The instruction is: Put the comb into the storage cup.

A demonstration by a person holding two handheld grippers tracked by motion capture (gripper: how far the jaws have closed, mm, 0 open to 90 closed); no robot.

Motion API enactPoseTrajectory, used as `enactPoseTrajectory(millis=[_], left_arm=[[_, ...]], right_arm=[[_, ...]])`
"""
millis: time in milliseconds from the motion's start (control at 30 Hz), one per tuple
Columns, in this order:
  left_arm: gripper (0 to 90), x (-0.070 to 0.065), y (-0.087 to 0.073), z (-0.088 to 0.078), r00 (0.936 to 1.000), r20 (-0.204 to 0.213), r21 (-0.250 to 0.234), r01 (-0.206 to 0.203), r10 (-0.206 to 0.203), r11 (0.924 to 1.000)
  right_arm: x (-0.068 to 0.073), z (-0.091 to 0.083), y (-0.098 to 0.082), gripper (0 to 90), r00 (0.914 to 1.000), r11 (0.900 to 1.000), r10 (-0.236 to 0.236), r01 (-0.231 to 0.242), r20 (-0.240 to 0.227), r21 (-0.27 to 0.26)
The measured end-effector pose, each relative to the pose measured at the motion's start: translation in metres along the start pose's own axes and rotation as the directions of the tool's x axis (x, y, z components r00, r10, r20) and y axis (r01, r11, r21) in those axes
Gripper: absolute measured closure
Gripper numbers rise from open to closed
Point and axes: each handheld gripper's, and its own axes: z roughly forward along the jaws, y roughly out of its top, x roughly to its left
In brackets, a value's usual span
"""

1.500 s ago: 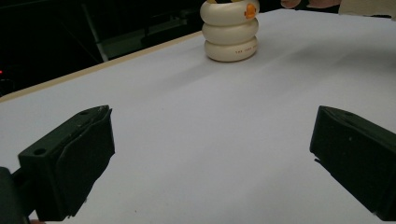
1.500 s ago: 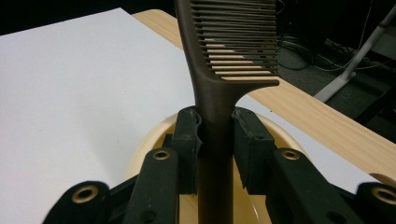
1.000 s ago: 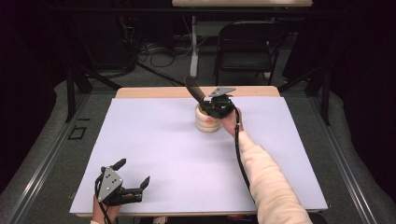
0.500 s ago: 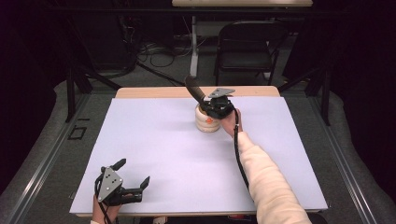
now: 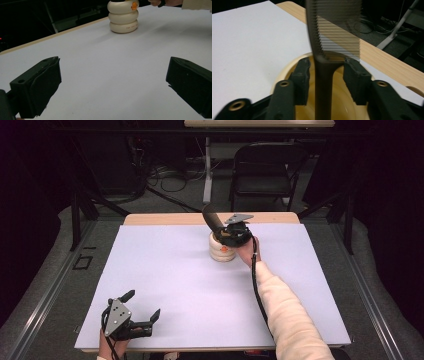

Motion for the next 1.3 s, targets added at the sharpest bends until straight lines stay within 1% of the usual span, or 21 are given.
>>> enactPoseTrajectory(millis=[67, 133, 167, 200, 233, 300, 333, 367, 400, 533, 633, 700, 867, 967, 1000, 1067, 1100, 1267, 1300], left_arm=[[0.1, 0.0, 0.0, 0.0, 1.0, -0.001, -0.003, 0.002, -0.002, 1.0], [0.1, 0.0, 0.0, 0.0, 1.0, -0.001, 0.0, 0.0, 0.0, 1.0], [0.1, 0.0, 0.0, 0.0, 1.0, -0.001, 0.0, 0.001, -0.001, 1.0], [0.1, 0.0, 0.0, 0.0, 1.0, -0.001, 0.001, 0.001, -0.001, 1.0], [0.1, 0.0, 0.0, 0.0, 1.0, -0.001, 0.001, 0.001, -0.001, 1.0], [0.1, 0.0, 0.0, 0.0, 1.0, -0.001, 0.0, 0.001, -0.001, 1.0], [0.1, 0.0, 0.0, 0.0, 1.0, -0.001, 0.0, 0.001, -0.001, 1.0], [0.1, 0.0, 0.0, 0.0, 1.0, -0.001, 0.0, 0.001, -0.001, 1.0], [0.1, 0.0, 0.0, 0.0, 1.0, -0.002, -0.001, 0.002, -0.002, 1.0], [0.1, -0.001, 0.0, 0.0, 1.0, -0.003, 0.0, 0.001, -0.001, 1.0], [0.1, -0.001, 0.0, 0.0, 1.0, -0.003, 0.001, 0.002, -0.002, 1.0], [0.1, -0.001, 0.0, 0.0, 1.0, -0.002, 0.002, 0.002, -0.002, 1.0], [0.1, 0.0, 0.0, 0.001, 1.0, -0.003, 0.003, 0.001, -0.001, 1.0], [0.1, -0.001, 0.0, 0.001, 1.0, -0.003, 0.002, 0.002, -0.002, 1.0], [0.1, -0.001, 0.0, 0.001, 1.0, -0.003, 0.003, 0.002, -0.002, 1.0], [0.1, -0.001, 0.0, 0.001, 1.0, -0.002, 0.003, 0.001, -0.001, 1.0], [0.1, -0.001, 0.0, 0.001, 1.0, -0.002, 0.003, 0.001, -0.001, 1.0], [0.1, -0.001, 0.0, 0.001, 1.0, -0.004, 0.003, 0.001, -0.001, 1.0], [0.1, -0.001, 0.0, 0.001, 1.0, -0.003, 0.003, 0.001, -0.001, 1.0]], right_arm=[[-0.001, -0.003, 0.001, 48.0, 1.0, 1.0, 0.001, -0.001, 0.0, 0.0], [-0.003, -0.009, 0.003, 41.8, 0.9999, 1.0, 0.014, -0.014, -0.002, 0.0], [-0.003, -0.009, 0.003, 41.8, 0.9999, 1.0, 0.014, -0.014, -0.002, 0.0], [-0.003, -0.012, 0.004, 38.5, 0.9998, 1.0, 0.018, -0.018, -0.005, 0.0], [-0.003, -0.012, 0.004, 38.5, 0.9998, 1.0, 0.018, -0.018, -0.005, 0.0], [-0.004, -0.016, 0.006, 35.8, 0.9997, 1.0, 0.022, -0.022, -0.011, 0.002], [-0.004, -0.021, 0.007, 32.9, 0.9993, 1.0, 0.03, -0.03, -0.022, 0.008], [-0.004, -0.021, 0.007, 32.9, 0.9993, 1.0, 0.03, -0.03, -0.022, 0.008], [-0.005, -0.025, 0.009, 30.3, 0.9991, 1.0, 0.029, -0.028, -0.031, 0.013], [-0.005, -0.032, 0.01, 27.0, 0.9983, 0.999, 0.031, -0.03, -0.049, 0.021], [-0.004, -0.039, 0.01, 22.0, 0.9972, 0.999, 0.029, -0.027, -0.069, 0.033], [-0.004, -0.041, 0.01, 20.9, 0.9968, 0.999, 0.028, -0.026, -0.075, 0.035], [-0.002, -0.049, 0.007, 15.8, 0.9943, 0.998, 0.024, -0.018, -0.104, 0.06], [0.0, -0.056, 0.003, 15.1, 0.9929, 0.999, 0.013, -0.007, -0.118, 0.052], [0.002, -0.06, 0.0, 14.5, 0.9914, 0.999, 0.016, -0.009, -0.13, 0.05], [0.002, -0.061, 0.0, 14.3, 0.9909, 0.999, 0.014, -0.007, -0.134, 0.051], [0.003, -0.066, -0.003, 12.9, 0.9885, 0.998, 0.016, -0.007, -0.15, 0.059], [0.004, -0.071, -0.009, 9.4, 0.9859, 0.998, 0.015, -0.004, -0.167, 0.065], [0.005, -0.074, -0.012, 7.0, 0.9845, 0.997, 0.013, 0.0, -0.175, 0.074]])
